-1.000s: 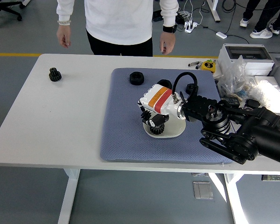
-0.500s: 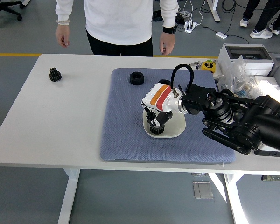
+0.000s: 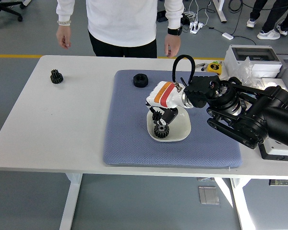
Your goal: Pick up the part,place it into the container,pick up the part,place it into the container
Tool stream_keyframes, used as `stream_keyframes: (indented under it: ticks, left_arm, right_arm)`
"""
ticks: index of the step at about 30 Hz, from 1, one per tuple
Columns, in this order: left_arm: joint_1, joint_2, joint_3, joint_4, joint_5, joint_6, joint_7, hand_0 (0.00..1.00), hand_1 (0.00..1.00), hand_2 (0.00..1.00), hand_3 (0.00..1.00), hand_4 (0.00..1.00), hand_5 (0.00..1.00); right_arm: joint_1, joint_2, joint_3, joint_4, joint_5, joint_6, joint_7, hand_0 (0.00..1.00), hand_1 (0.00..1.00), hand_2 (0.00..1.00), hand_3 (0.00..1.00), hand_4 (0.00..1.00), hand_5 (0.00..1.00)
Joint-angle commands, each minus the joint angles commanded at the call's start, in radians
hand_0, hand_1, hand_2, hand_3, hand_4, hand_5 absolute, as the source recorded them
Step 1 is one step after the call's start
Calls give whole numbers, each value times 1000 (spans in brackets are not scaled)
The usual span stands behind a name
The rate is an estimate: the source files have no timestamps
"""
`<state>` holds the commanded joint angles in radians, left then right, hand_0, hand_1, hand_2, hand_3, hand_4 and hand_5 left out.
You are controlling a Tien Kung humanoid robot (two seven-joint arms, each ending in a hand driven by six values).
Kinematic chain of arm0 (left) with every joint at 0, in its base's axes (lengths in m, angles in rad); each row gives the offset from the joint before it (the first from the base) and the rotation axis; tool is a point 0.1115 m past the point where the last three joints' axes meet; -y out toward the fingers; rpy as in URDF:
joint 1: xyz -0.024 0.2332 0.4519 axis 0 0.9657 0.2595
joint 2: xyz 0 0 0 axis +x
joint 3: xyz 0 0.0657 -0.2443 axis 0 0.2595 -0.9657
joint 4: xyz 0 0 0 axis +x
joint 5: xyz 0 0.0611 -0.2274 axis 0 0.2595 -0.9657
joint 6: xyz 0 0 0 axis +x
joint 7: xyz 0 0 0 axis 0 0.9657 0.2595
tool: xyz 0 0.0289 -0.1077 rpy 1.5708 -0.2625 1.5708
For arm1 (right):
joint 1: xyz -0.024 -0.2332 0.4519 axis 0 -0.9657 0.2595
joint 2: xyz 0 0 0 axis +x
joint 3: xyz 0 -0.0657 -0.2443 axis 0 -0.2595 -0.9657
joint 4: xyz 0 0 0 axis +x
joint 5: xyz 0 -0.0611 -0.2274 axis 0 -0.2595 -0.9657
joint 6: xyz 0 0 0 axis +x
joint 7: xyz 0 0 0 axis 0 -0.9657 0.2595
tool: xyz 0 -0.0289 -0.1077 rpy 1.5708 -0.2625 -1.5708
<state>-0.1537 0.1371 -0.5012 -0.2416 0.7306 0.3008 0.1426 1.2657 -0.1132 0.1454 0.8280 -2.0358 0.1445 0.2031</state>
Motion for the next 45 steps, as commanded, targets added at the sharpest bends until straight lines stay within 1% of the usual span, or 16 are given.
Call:
stream_keyframes:
  ticks: [6, 11, 12, 13, 17, 18, 23, 29, 30, 35, 36, 41, 42, 45]
  left_arm:
    - [-3, 1, -1, 0, 5, 0, 1, 631, 632, 619, 560, 627, 555]
    - [-5, 2, 0, -1, 4, 1, 1, 631, 632, 619, 560, 627, 555]
    - [-5, 2, 0, -1, 4, 1, 1, 632, 631, 618, 560, 627, 554]
    - [-6, 2, 0, -1, 4, 1, 1, 632, 631, 618, 560, 627, 554]
    - [-9, 2, 5, -2, 1, 2, 1, 632, 631, 618, 560, 627, 554]
    - [-9, 2, 6, -2, 1, 2, 1, 632, 631, 617, 560, 626, 553]
    - [-14, 2, 8, -2, 0, 3, 3, 632, 631, 617, 560, 626, 553]
    - [-16, 3, 7, -3, 2, 5, 5, 632, 631, 617, 560, 626, 549]
    - [-16, 3, 7, -3, 3, 5, 6, 633, 631, 617, 560, 624, 544]
    - [-18, 3, 8, -3, 1, 6, 6, 633, 631, 617, 560, 624, 544]
    - [-18, 2, 8, -3, 1, 6, 7, 633, 631, 617, 561, 624, 543]
    - [-19, 2, 8, -3, 2, 6, 7, 633, 631, 617, 561, 624, 543]
    - [-19, 2, 8, -3, 2, 6, 7, 633, 631, 617, 561, 625, 540]
    - [-19, 2, 7, -3, 3, 6, 7, 633, 631, 617, 561, 625, 540]
  right_arm:
    - [-5, 4, 26, -5, -11, 34, 14, 2, 155, 303, 442, 656, 433]
    - [-16, 13, 35, -16, -14, 42, 17, 2, 155, 303, 442, 656, 433]
    - [-19, 16, 36, -20, -14, 45, 17, 2, 157, 308, 444, 676, 410]
    - [-21, 17, 37, -22, -15, 46, 17, 2, 157, 308, 444, 676, 410]
    - [-30, 26, 40, -34, -14, 44, 16, 2, 157, 308, 444, 676, 410]
    - [-32, 28, 41, -39, -14, 42, 16, 2, 166, 322, 452, 709, 371]
    - [-43, 40, 48, -68, -24, 32, 15, 2, 166, 322, 452, 709, 371]
    - [-47, 42, 51, -88, -39, 28, 19, 2, 170, 330, 452, 716, 377]
    - [-48, 43, 51, -92, -38, 28, 21, 7, 190, 379, 466, 780, 416]
    - [-52, 45, 56, -99, -46, 30, 29, 7, 190, 379, 466, 780, 416]
    - [-53, 46, 57, -100, -47, 29, 29, 8, 201, 410, 473, 849, 436]
    - [-52, 46, 57, -101, -49, 22, 28, 8, 201, 410, 473, 849, 436]
    - [-52, 46, 56, -101, -48, 19, 27, 12, 201, 414, 478, 805, 399]
    - [-51, 44, 55, -104, -45, 15, 25, 12, 201, 414, 478, 805, 399]
